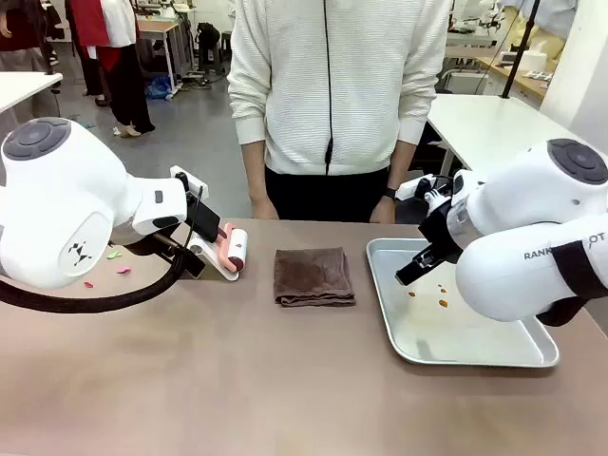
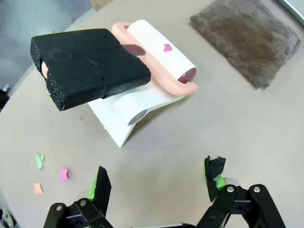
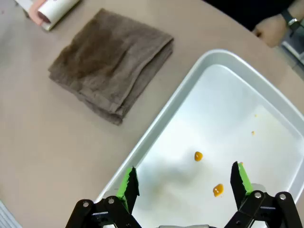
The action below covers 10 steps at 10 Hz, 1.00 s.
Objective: Clean the surface of the table.
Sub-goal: Hold the Lint Roller with your left hand and the towel with your right hand.
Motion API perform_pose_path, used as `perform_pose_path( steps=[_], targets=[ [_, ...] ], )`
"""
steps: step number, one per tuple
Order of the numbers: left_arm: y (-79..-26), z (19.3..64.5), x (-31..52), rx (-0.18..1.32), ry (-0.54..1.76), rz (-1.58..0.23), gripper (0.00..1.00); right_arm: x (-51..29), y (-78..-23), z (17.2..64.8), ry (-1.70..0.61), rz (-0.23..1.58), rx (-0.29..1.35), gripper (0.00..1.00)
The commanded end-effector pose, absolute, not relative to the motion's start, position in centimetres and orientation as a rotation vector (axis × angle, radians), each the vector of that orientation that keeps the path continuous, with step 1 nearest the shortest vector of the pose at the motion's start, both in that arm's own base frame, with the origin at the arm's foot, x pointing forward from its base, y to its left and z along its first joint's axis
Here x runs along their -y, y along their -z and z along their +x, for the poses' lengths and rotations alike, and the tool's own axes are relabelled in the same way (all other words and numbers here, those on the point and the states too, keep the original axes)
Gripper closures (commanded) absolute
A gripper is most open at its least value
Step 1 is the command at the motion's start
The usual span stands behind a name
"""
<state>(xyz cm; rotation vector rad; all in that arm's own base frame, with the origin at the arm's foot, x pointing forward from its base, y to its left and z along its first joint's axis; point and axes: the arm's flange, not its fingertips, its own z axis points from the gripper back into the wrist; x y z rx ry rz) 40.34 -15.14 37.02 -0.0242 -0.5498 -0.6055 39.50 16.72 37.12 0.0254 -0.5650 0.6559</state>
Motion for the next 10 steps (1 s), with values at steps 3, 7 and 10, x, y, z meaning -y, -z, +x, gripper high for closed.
perform_pose_path(
  steps=[3, 7, 10],
  targets=[
    [-37.03, 40.34, 15.14, 0.55, 0.606, -0.024, 0.0, -16.72, -37.12, 39.5, -0.656, 0.025, 0.565, 0.0],
    [-37.03, 40.34, 15.14, 0.55, 0.606, -0.024, 0.0, -16.72, -37.12, 39.5, -0.656, 0.025, 0.565, 0.0],
    [-37.03, 40.34, 15.14, 0.55, 0.606, -0.024, 0.0, -16.72, -37.12, 39.5, -0.656, 0.025, 0.565, 0.0]
  ],
)
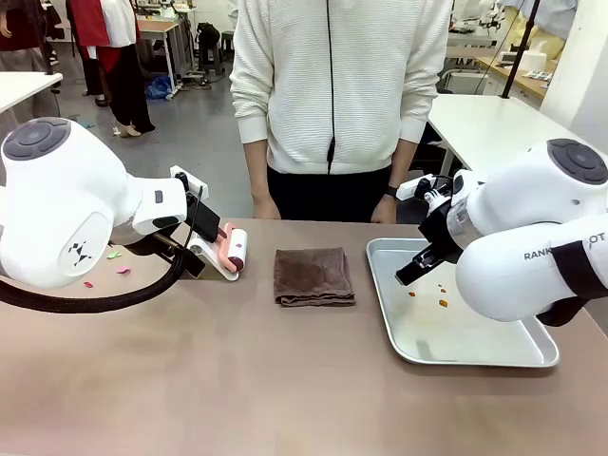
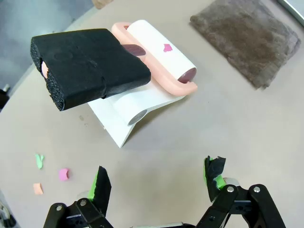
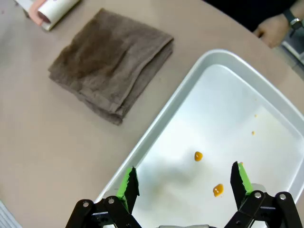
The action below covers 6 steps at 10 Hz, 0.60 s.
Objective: Clean the surface of the table.
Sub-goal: Hold the Lint Roller with your left hand and the towel with your right hand.
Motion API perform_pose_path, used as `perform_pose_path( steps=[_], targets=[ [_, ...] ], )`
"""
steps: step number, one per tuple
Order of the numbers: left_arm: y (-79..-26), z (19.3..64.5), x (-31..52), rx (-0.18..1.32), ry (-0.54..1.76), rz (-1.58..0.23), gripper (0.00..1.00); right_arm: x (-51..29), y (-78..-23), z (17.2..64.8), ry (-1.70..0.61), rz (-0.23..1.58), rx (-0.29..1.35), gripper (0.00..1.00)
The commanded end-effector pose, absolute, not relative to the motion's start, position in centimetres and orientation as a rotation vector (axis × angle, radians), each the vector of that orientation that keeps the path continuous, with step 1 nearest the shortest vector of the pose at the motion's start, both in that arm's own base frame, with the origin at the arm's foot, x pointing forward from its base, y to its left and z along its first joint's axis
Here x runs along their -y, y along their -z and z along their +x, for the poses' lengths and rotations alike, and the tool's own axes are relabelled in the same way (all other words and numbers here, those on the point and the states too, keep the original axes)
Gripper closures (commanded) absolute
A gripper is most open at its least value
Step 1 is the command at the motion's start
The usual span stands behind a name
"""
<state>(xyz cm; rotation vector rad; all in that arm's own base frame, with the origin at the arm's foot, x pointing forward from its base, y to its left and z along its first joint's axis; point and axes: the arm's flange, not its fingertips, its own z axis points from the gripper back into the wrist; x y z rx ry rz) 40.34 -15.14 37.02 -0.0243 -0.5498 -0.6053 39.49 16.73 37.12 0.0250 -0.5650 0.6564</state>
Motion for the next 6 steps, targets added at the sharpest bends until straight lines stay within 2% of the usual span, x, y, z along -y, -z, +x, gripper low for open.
perform_pose_path(
  steps=[1, 4, 6],
  targets=[
    [-37.0, 40.3, 15.1, 0.55, 0.606, -0.024, 0.0, -16.7, -37.1, 39.5, -0.656, 0.025, 0.565, 0.0],
    [-37.0, 40.3, 15.1, 0.55, 0.605, -0.024, 0.0, -16.7, -37.1, 39.5, -0.656, 0.025, 0.565, 0.0],
    [-39.7, 38.6, 16.9, 0.409, 0.599, -0.08, 0.0, -16.0, -39.0, 38.4, -0.536, 0.114, 0.439, 0.0]
  ],
)
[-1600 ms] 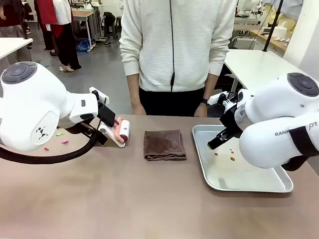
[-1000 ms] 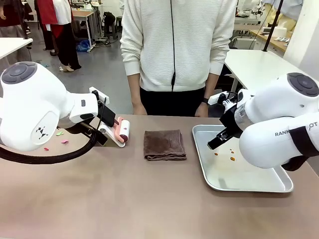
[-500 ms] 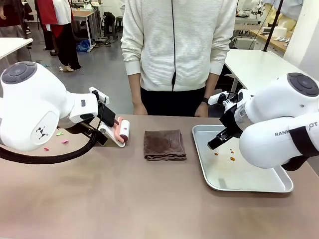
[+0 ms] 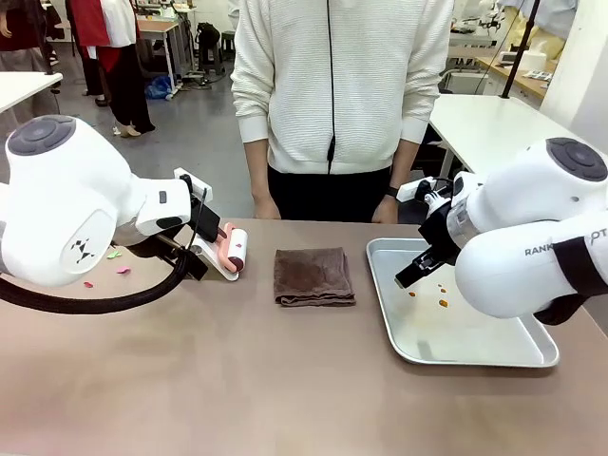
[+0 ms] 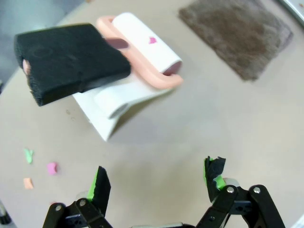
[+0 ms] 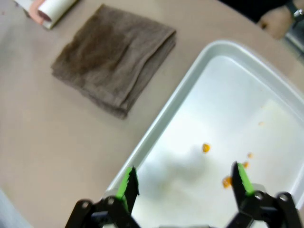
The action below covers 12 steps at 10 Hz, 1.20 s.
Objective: Clean the surface of the table.
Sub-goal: Hold the Lint Roller with your left hand and the towel with your right hand.
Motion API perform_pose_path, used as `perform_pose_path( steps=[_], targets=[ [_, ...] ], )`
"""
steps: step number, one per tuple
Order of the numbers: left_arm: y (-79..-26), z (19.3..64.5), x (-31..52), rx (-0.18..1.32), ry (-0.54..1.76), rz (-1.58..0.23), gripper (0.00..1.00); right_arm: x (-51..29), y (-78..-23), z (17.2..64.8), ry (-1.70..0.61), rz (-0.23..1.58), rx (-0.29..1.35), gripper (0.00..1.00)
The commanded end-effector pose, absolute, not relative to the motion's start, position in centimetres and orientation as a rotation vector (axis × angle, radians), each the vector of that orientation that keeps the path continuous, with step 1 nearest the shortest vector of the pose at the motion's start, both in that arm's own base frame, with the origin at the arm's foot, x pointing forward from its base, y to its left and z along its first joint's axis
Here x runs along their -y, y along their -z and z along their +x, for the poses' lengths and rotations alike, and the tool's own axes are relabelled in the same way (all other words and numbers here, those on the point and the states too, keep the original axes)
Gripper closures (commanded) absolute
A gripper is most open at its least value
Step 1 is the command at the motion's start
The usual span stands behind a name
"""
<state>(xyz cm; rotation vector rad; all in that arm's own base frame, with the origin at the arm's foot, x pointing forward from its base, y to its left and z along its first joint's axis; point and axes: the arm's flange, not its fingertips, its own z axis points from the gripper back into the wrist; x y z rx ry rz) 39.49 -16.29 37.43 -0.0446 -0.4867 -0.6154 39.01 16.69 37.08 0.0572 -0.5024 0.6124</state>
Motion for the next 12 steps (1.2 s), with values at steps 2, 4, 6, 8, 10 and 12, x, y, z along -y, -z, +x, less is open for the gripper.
perform_pose_path(
  steps=[2, 4, 6, 8, 10, 12],
  targets=[
    [-42.8, 36.5, 17.4, 0.23, 0.501, -0.142, 0.0, -14.6, -42.4, 36.6, -0.401, 0.243, 0.375, 0.0],
    [-46.7, 34.4, 18.8, 0.271, 0.396, -0.294, 0.0, -12.4, -45.3, 34.4, -0.252, 0.385, 0.347, 0.0],
    [-49.5, 32.7, 16.0, 0.335, 0.359, -0.477, 0.0, -8.8, -47.0, 32.6, -0.169, 0.644, 0.358, 0.0],
    [-51.0, 31.2, 10.6, 0.404, 0.281, -0.596, 0.0, -3.9, -47.9, 30.1, -0.073, 0.854, 0.435, 0.0],
    [-50.9, 29.3, 2.5, 0.467, 0.2, -0.733, 0.0, 1.5, -47.6, 27.6, 0.032, 0.956, 0.506, 0.0],
    [-49.4, 27.7, -5.3, 0.541, 0.068, -0.882, 0.0, 6.4, -46.8, 26.5, 0.108, 1.049, 0.534, 0.0]
  ],
)
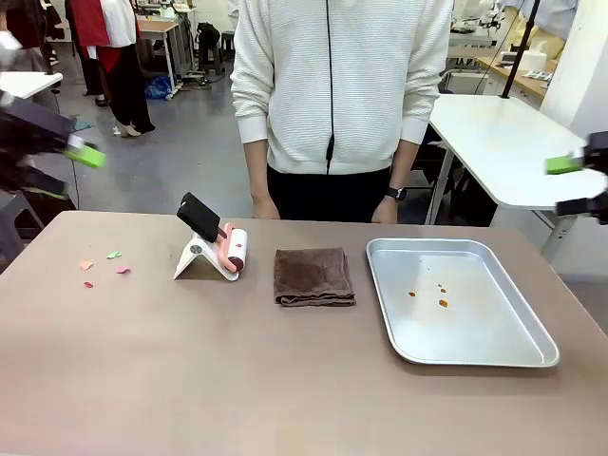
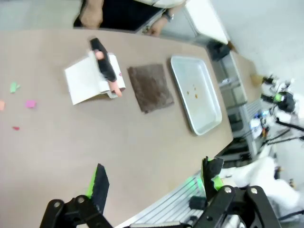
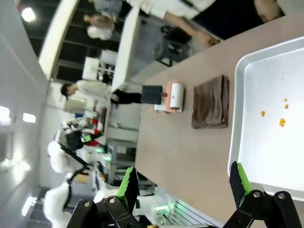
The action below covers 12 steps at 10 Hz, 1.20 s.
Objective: Clean the surface of the table.
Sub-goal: Hold the Lint Roller with your left hand and the towel with your right hand.
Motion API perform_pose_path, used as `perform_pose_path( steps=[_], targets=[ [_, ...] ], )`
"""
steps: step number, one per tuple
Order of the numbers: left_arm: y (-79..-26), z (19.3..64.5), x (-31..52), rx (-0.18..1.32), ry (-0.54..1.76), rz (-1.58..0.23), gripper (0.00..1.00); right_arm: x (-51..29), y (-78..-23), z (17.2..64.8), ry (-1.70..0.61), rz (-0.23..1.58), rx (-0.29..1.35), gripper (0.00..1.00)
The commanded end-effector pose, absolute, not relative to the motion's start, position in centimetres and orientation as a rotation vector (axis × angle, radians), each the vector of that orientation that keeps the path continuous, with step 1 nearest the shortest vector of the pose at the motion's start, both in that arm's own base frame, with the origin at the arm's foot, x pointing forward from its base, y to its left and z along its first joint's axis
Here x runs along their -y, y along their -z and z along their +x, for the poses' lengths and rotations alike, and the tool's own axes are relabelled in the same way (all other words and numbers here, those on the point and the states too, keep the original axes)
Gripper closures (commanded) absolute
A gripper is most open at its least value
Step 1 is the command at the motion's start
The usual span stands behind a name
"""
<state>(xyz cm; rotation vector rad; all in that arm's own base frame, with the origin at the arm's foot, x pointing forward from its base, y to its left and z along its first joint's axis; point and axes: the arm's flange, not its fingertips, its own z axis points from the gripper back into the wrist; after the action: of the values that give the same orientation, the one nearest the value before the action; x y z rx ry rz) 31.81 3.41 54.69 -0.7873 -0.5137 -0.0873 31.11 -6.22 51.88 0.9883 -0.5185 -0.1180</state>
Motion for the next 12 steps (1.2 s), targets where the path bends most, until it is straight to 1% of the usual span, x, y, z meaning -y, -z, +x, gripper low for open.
perform_pose_path(
  steps=[1, 2, 4, 5, 6, 7, 8, 12],
  targets=[
    [-47.9, 27.1, -6.9, 0.554, -0.026, -0.905, 0.0, 9.0, -46.0, 26.4, 0.166, 1.096, 0.54, 0.0],
    [-46.6, 26.7, -7.0, 0.56, -0.087, -0.934, 0.0, 10.7, -45.4, 26.0, 0.206, 1.121, 0.556, 0.0],
    [-44.0, 25.7, -8.5, 0.623, -0.221, -1.035, 0.0, 13.4, -44.2, 25.3, 0.299, 1.155, 0.578, 0.0],
    [-43.2, 25.6, -7.0, 0.668, -0.28, -1.059, 0.0, 14.5, -43.6, 25.0, 0.337, 1.171, 0.586, 0.0],
    [-42.3, 25.6, -6.2, 0.668, -0.38, -1.04, 0.0, 15.3, -43.1, 24.8, 0.377, 1.173, 0.595, 0.0],
    [-41.9, 25.9, -3.8, 0.649, -0.427, -1.002, 0.0, 15.4, -42.8, 24.9, 0.391, 1.144, 0.62, 0.0],
    [-49.7, 32.1, -14.8, 0.61, -0.324, -1.051, 0.0, 18.3, -45.7, 27.1, 0.373, 1.154, 0.56, 0.0],
    [-49.7, 32.1, -14.8, 0.61, -0.324, -1.051, 0.0, 18.3, -45.7, 27.1, 0.373, 1.154, 0.56, 0.0]
  ],
)
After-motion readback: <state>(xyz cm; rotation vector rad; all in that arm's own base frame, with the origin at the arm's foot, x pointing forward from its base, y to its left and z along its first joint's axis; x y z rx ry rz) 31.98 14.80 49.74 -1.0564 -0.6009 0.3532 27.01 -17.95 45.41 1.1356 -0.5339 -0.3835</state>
